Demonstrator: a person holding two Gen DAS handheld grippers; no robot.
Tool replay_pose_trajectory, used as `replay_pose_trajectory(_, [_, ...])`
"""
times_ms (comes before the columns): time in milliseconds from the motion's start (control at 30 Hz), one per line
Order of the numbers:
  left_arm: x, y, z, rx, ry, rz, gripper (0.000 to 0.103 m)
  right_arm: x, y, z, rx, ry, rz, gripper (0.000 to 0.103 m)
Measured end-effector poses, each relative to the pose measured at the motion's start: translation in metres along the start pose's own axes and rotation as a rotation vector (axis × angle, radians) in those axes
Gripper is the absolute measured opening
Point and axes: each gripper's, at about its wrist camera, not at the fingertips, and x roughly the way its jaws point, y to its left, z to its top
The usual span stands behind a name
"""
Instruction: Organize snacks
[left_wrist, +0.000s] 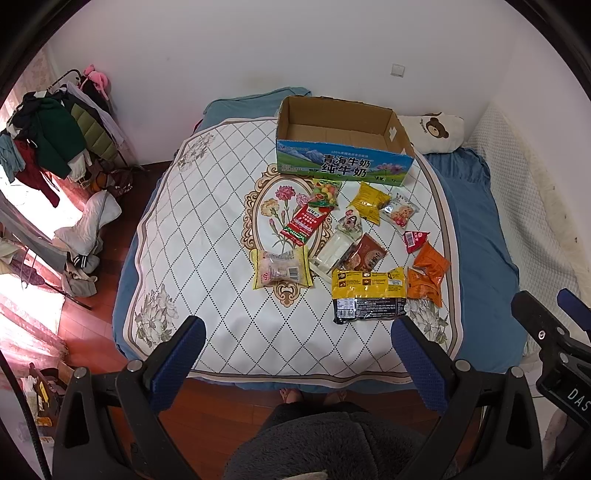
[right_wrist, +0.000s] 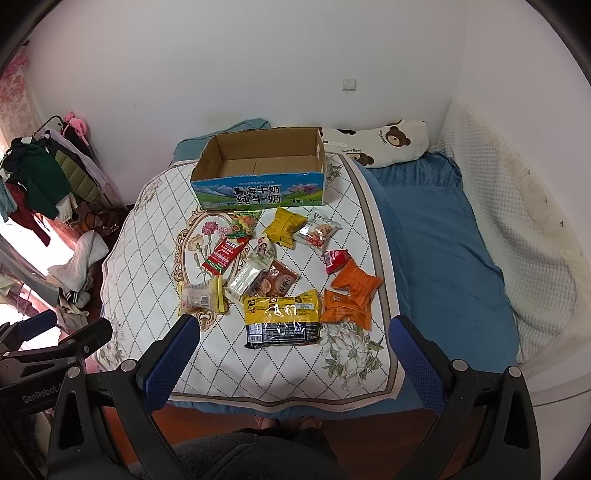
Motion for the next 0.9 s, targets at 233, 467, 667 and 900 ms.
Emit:
replay_pose_trajectory(233, [0.000, 0.000, 0.000, 0.001, 0.000, 0.000, 0.103, -0.001, 0.001, -0.001, 0.002, 0.000, 0.005, 0.103])
replay_pose_trajectory(467, [0.000, 0.001, 0.000, -0.002, 0.002, -0.003, 0.103, 0.000, 0.000, -0.001, 0.008, 0.005, 0.009, 0.103])
replay_pose_trajectory(667, [0.029, 0.010, 0.007, -0.003, -0.026, 0.068, 0.103, 0.037, -0.014, -0.005, 0.094, 0.062, 0.054, 0.103])
replay_pose_trajectory(900, [0.117, 0.029, 0.016, 0.075, 0.042, 0.280, 0.103, 0.183, -0.046, -0.035, 0.359, 0.329, 0.185, 0.103])
